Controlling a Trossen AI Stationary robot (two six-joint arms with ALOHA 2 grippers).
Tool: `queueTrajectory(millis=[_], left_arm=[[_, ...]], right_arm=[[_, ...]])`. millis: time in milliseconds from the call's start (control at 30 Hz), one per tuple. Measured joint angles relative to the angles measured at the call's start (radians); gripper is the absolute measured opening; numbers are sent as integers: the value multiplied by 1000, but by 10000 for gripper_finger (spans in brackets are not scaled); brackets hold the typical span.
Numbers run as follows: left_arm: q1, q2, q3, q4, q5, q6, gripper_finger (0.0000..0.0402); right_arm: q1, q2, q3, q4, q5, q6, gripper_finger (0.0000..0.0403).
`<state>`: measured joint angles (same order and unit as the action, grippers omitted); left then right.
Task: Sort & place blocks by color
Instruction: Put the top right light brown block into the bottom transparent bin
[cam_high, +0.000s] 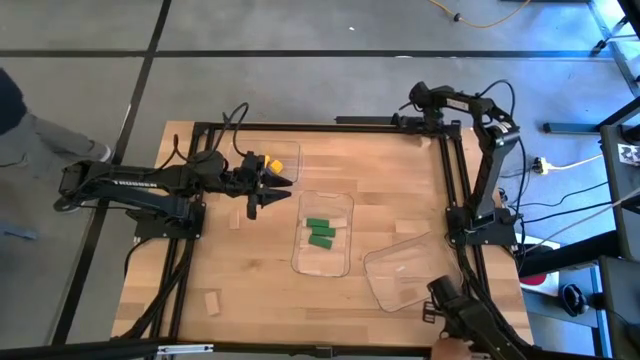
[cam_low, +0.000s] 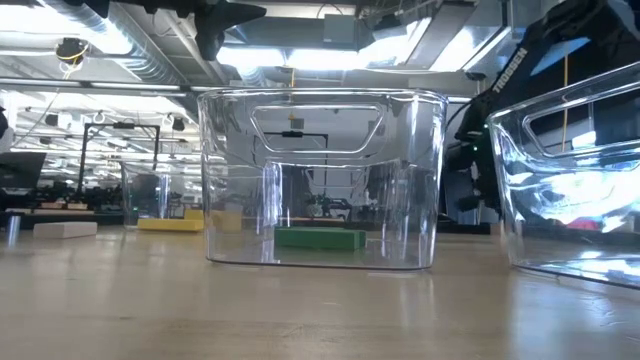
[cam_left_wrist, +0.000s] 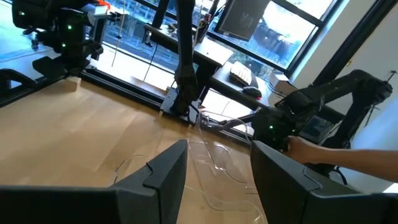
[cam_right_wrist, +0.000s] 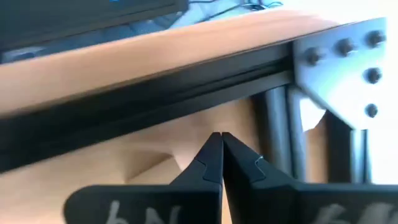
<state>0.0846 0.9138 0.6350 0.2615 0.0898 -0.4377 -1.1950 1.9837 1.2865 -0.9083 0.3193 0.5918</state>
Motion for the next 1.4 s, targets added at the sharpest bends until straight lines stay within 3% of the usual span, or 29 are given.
queueTrajectory(millis=[500, 700, 1000, 1400], left_arm=[[0, 0, 0, 0, -21, 0, 169], [0, 0, 0, 0, -21, -1, 169], [0, 0, 0, 0, -21, -6, 169], [0, 0, 0, 0, -31, -6, 169]], right_arm=[[177, -5, 0, 16, -180, -100, 0], [274, -6, 0, -44, -206, -99, 0], [365, -6, 0, -238, -130, -134, 0], [515, -6, 0, -290, -136, -152, 0]])
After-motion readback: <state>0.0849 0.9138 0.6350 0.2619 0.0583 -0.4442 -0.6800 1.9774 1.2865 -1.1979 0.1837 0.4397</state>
